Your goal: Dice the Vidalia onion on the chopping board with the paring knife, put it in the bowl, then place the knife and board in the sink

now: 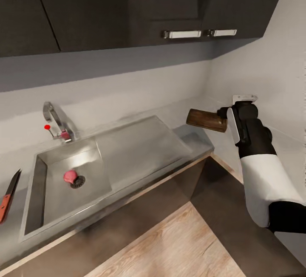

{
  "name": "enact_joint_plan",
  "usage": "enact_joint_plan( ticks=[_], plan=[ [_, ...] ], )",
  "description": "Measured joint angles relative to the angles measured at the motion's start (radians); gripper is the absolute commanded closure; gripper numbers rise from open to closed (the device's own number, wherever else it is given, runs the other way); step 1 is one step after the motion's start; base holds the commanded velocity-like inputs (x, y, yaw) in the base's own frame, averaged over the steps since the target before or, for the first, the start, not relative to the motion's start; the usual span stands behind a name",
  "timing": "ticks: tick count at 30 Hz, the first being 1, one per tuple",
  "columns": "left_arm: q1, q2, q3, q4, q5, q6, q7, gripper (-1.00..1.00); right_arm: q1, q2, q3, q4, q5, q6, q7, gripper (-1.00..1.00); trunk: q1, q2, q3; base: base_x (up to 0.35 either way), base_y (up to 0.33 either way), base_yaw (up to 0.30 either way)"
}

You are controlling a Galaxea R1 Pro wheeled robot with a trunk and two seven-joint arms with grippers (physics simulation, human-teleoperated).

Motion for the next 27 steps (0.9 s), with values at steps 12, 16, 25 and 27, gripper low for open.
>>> enact_joint_plan(
  ticks=[12, 16, 25, 27],
  plan=[
    [0.000, 0.002, 0.000, 0.000, -0.001, 0.001, 0.000, -1.00, 0.004, 0.002, 0.000, 0.018, 0.000, -0.001, 0.000, -1.00, 0.000, 0.000, 0.001, 0.062, 0.000, -0.015],
    [0.000, 0.002, 0.000, 0.000, -0.001, 0.001, 0.000, -1.00, 0.004, 0.002, 0.000, 0.038, 0.000, -0.016, 0.000, -1.00, 0.000, 0.000, 0.001, 0.253, 0.000, 0.000],
    [0.000, 0.000, -0.001, 0.000, -0.001, 0.003, 0.001, -1.00, 0.004, 0.001, -0.002, 0.064, 0.000, -0.042, -0.002, -1.00, 0.000, 0.000, 0.001, 0.287, 0.000, 0.000],
    [0.000, -0.003, 0.000, -0.001, -0.001, 0.027, 0.003, -1.00, 0.004, -0.001, -0.003, 0.064, 0.001, -0.043, -0.002, -1.00, 0.000, 0.000, 0.001, 0.095, 0.000, 0.000]
  ],
)
